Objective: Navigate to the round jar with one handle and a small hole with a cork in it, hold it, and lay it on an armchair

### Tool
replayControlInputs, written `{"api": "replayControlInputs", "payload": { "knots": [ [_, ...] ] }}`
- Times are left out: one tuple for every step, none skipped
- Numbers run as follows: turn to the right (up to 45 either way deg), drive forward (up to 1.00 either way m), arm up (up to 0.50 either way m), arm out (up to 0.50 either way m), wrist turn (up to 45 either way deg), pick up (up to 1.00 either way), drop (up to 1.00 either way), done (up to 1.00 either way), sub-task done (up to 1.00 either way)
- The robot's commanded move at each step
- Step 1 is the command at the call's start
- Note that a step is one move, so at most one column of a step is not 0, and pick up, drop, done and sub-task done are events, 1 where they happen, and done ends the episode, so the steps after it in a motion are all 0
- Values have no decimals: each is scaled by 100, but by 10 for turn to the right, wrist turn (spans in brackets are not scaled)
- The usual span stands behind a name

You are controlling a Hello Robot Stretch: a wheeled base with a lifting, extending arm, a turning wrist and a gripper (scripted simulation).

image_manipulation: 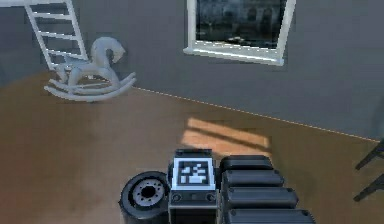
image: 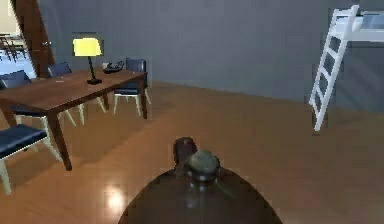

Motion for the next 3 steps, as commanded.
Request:
{"api": "replayControlInputs", "payload": {
  "knots": [
    [0,15,0,0,0,0,0,0,0],
    [0,100,0,0,0,0,0,0,0],
    [0,100,0,0,0,0,0,0,0]
  ]
}}
